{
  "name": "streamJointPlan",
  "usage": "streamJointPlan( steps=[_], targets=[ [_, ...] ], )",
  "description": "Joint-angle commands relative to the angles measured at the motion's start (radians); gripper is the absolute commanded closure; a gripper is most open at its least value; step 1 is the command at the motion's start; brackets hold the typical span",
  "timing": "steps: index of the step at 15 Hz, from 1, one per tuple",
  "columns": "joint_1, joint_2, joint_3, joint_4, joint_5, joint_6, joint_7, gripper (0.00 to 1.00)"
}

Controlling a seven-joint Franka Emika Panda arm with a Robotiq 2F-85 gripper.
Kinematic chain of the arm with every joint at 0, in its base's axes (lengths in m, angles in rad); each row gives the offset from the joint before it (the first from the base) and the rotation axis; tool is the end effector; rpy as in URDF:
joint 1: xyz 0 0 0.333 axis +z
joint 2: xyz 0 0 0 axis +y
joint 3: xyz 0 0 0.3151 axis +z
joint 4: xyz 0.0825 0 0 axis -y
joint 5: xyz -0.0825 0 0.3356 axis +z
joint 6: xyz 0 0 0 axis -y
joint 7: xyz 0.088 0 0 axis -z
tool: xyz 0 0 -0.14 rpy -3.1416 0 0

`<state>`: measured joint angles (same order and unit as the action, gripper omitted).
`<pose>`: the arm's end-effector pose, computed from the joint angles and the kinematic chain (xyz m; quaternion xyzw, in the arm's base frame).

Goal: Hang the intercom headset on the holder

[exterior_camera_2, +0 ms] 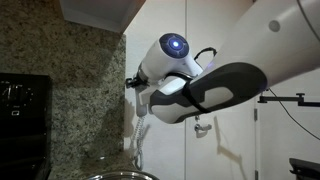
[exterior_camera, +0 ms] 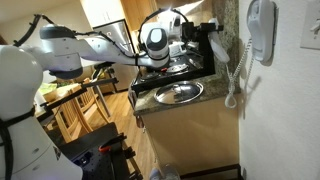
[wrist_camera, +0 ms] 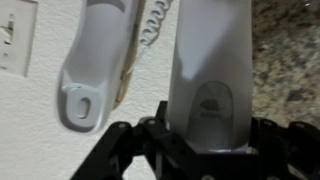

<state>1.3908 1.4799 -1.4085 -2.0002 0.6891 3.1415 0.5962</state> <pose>0.6155 0.1485 0.3181 0.7590 -0.1267 0.5792 0.2692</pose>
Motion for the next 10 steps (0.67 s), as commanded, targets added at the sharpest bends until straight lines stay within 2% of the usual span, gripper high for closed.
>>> streamJointPlan(
  steps=[1,4,5,6,10],
  targets=[
    [-0.026,0.007,0.008,0.117,-0.092,-0.018,-0.018,0.66],
    [-0.054,-0.029,0.061,0.206,-0.165,0.021,-0.032,0.66],
    [-0.073,-0.074,0.101,0.224,-0.187,0.052,-0.051,0.66],
    [-0.026,-0.011,0.061,0.168,-0.164,0.014,0.012,0.41],
    [-0.051,-0.026,0.09,0.212,-0.176,0.03,0.001,0.41]
  ],
)
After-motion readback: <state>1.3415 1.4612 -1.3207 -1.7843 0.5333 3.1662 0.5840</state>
